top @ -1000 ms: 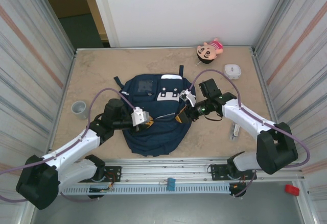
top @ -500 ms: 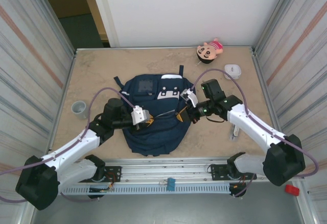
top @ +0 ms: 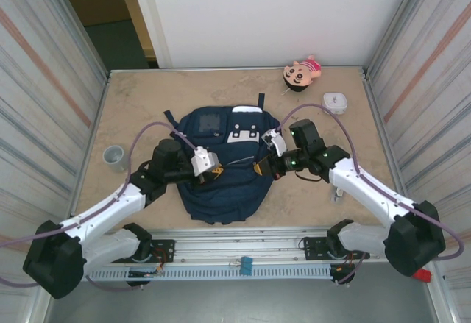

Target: Pack the student bag

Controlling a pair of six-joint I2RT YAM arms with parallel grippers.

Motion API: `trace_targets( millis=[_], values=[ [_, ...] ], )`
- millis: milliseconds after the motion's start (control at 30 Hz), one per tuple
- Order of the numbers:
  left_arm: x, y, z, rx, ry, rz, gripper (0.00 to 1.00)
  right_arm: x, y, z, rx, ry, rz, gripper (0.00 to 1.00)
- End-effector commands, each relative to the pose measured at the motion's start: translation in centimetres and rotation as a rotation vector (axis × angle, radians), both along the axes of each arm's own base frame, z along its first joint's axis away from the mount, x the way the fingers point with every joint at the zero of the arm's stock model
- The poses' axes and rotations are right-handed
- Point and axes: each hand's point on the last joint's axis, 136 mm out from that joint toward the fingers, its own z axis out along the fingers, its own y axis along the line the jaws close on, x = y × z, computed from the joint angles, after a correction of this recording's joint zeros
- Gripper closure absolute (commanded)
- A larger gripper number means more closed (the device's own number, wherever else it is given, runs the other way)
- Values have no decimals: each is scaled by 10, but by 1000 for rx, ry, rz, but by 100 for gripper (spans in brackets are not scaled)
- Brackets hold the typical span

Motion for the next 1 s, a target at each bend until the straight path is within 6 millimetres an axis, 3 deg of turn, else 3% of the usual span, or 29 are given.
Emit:
trace_targets(
  millis=[0,167,233,300,367,433,533,667,800,967],
  values=[
    [27,-21,45,-51,-100,117,100,-6,8,17,27,-35,-48,100],
    [37,-49,54,-74,-89,189,100,-14,13,17,28,-6,-95,100],
    [37,-63,61,-106,-74,183,95,-13,14,12,15,16,-119,100],
    [35,-72,63,-121,-56,154,85,-10,12,7,-5,29,-148,100],
    [31,-75,58,-105,-35,128,66,-3,6,4,-30,33,-191,100],
    [24,-71,50,-68,-11,78,44,7,-3,1,-33,89,-256,100],
    [8,-57,34,29,21,-41,30,13,-11,3,-31,122,-282,100],
    [1,-27,12,136,-7,-104,26,14,-15,8,-35,118,-272,100],
    [4,-3,-2,168,80,-100,23,13,-15,8,-37,141,-257,100],
    [-6,4,-20,205,111,-172,22,19,-15,11,-33,145,-261,100]
  ],
)
